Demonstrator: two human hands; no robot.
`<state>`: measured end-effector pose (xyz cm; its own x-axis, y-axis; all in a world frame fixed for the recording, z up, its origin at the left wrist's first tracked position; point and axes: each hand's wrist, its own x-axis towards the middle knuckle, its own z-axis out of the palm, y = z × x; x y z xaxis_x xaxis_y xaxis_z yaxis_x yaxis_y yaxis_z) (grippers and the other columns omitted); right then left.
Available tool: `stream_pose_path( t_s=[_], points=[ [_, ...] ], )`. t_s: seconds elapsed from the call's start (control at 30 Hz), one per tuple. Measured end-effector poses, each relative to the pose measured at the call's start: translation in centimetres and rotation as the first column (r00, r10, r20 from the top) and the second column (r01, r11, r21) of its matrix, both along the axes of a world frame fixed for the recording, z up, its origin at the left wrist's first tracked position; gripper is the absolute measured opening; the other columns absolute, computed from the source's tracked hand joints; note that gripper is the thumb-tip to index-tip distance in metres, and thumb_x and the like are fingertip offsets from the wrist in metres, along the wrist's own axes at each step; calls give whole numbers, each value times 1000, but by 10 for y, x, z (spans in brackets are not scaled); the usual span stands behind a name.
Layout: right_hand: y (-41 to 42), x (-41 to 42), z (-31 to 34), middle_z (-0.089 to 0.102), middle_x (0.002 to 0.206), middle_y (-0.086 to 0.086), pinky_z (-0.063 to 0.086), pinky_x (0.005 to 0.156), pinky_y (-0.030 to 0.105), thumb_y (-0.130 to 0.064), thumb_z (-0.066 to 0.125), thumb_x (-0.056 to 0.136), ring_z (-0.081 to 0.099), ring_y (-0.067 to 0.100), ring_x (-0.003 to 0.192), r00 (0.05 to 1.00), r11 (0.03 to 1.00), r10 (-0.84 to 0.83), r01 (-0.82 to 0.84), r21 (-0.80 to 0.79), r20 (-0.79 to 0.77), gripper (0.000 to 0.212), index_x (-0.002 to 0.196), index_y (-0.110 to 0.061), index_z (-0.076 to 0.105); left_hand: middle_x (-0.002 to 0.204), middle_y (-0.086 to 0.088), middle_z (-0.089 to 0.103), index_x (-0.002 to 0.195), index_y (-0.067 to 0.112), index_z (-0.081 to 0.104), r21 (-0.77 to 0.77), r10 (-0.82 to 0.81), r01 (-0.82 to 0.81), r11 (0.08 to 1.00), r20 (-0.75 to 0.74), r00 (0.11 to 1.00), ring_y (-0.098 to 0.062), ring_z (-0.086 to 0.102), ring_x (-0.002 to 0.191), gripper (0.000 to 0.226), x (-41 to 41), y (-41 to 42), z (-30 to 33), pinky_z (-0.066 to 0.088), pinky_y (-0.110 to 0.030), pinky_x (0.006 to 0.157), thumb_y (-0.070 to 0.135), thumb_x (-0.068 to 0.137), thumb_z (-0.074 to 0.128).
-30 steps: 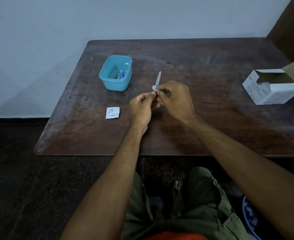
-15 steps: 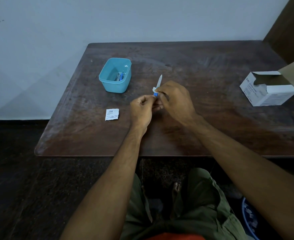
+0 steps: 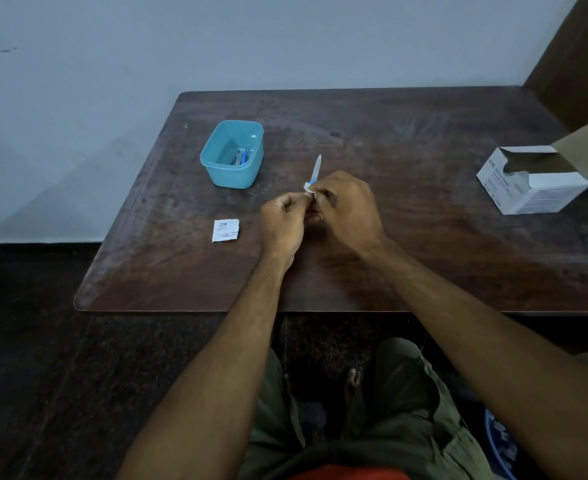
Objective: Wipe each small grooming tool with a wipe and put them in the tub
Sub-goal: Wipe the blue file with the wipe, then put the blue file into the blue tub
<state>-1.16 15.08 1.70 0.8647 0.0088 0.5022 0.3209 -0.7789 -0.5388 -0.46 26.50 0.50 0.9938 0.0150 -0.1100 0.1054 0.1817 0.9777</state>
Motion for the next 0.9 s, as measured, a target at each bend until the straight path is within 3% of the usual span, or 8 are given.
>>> stream_pose_path(
  t_s=[0.2,0.33,0.47,0.57,0.67,0.8,0.9],
  points=[
    [6,0,4,73,84,-7,51,64,18,-15,68,86,67,5,73,994,900,-45,86,428,-104,8,87,-17,75,70,-10,71,75,5,66,-8,67,-67,998,-1,998,-20,68,64,16,-3,-3,4,58,-32,63,7,90,61],
    [6,8,7,73,80,-8,53,66,23,-15,70,84,68,8,73,991,840,-78,124,529,-108,7,87,-18,76,66,-2,72,75,13,68,273,187,-207,939,99,977,-15,70,59,14,-1,12,10,60,-35,63,16,87,61],
    [9,17,5,74,79,-5,52,67,23,-14,71,81,67,7,70,990,828,-85,134,545,-114,6,86,-16,76,62,7,70,71,21,68,487,291,-381,786,253,923,-12,68,60,16,14,39,25,60,-38,63,27,83,59],
    [13,23,5,73,79,-7,50,66,19,-14,72,81,67,6,71,990,836,-75,129,534,-121,8,87,-17,76,75,7,72,78,18,71,646,283,-426,634,318,905,-12,66,68,21,32,60,42,57,-35,64,32,84,56],
    [16,30,8,72,78,-8,48,64,17,-13,72,82,66,5,70,990,842,-65,123,525,-127,8,88,-16,76,84,-1,72,81,14,71,753,259,-417,509,329,908,-21,64,76,21,56,76,56,52,-33,63,30,86,57],
    [18,37,11,71,76,-11,47,63,15,-12,71,83,66,4,69,991,853,-57,111,510,-122,9,87,-19,76,89,-7,72,84,14,71,871,187,-308,382,254,949,-28,68,84,20,88,88,65,58,-38,71,30,88,58],
    [16,40,10,72,78,-9,48,63,16,-12,71,83,67,8,71,990,856,-55,112,505,-127,9,89,-17,76,101,-12,70,97,12,71,945,120,-229,235,206,971,-32,66,94,22,104,91,67,53,-37,75,28,90,56]
  ],
)
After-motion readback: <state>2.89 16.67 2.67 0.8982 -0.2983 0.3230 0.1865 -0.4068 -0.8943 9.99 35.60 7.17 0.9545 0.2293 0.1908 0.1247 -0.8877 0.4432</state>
